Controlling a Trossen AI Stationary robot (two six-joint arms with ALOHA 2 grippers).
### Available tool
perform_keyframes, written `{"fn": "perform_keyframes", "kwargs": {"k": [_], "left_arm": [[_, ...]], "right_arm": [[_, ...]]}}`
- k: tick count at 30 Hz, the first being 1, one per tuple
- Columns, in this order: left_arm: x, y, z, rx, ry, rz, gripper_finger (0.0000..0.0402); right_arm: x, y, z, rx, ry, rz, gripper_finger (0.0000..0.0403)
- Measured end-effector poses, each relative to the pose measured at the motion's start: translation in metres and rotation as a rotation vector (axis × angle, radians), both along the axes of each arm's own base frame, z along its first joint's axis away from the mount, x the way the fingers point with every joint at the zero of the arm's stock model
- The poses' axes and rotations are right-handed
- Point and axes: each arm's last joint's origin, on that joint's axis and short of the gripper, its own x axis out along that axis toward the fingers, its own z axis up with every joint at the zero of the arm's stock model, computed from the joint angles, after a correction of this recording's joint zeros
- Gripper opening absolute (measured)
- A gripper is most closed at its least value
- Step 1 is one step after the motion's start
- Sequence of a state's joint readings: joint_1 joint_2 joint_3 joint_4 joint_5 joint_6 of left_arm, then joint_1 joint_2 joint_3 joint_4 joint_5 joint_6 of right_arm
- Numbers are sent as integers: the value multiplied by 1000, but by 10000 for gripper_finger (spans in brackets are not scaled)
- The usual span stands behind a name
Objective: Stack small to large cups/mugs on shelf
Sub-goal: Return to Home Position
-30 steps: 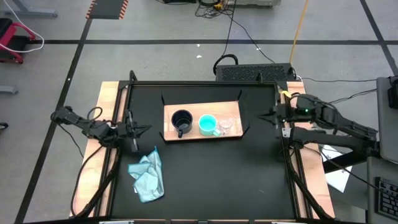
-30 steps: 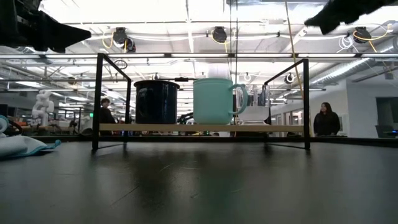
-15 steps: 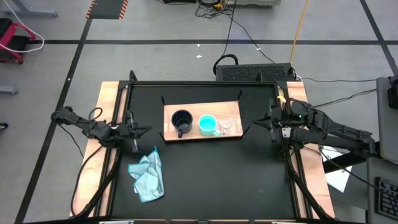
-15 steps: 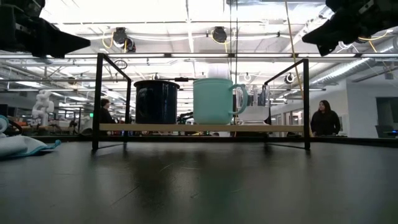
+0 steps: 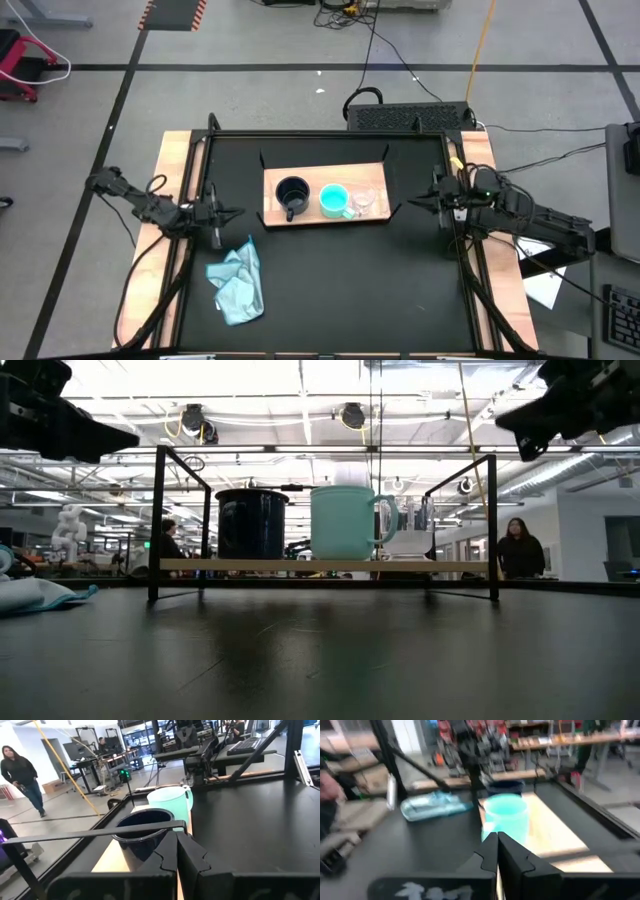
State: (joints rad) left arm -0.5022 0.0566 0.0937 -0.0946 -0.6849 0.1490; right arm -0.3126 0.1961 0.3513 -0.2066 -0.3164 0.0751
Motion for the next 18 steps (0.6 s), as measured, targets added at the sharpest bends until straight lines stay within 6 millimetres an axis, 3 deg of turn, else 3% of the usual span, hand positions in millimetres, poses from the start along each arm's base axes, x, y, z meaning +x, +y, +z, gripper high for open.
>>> {"fn": "perform_keyframes", "kwargs": {"k": [18], "left_arm": [[1,-2,-10,-12,3,28,0]], "right_arm": [[8,-2,-45,32,-14,4,0]]}}
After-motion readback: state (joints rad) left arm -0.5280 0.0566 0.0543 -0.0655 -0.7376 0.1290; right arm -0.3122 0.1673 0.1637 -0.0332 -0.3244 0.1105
